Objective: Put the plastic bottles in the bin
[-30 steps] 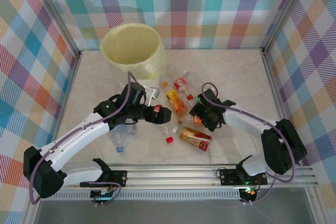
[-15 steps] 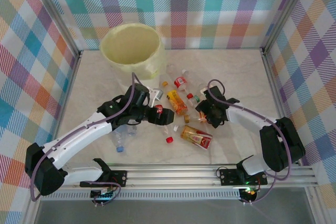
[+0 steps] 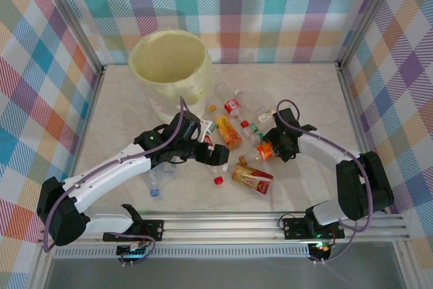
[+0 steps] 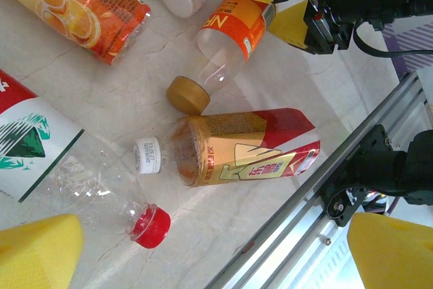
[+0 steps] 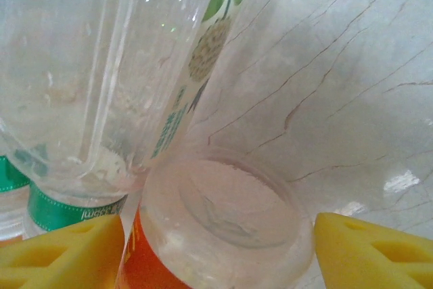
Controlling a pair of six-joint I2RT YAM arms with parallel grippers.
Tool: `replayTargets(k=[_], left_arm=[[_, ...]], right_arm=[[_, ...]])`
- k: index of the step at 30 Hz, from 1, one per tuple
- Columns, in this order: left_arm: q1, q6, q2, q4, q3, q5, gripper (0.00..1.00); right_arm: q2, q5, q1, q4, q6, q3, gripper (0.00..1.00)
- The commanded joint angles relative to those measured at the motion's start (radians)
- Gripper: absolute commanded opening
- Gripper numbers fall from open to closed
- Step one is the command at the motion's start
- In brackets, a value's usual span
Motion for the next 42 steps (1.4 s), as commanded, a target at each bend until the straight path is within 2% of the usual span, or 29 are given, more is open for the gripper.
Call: replayTargets(k=[1, 7, 23, 36, 42], left_arm=[[-0.025, -0.01, 0.02, 0.04, 0.015, -0.009, 1.0], [-0.043, -0.013, 0.042, 0.04, 0.032, -0.012, 1.0], [-0.053, -0.014, 0.043, 0.028, 0.035, -0.025, 1.0], [-0.054, -0.005, 0.048, 0.027, 0.042, -0.011, 1.0], [-0.053, -0.002, 0.036, 0.042, 0.034, 0.0, 1.0]], right_arm=[[-0.016, -0.026, 0.026, 0.025, -0.004, -0.04, 0.78], [-0.016, -0.059, 0.045, 0.091, 0.052, -0.098, 0.89], [0.076, -0.083, 0.099, 0.194, 0.16, -0.059, 0.89], [0.077, -0.083, 0.104, 0.206, 0.179, -0.021, 0.74], [0.068, -0.072, 0.104, 0.191, 0.159, -0.006, 0.63]])
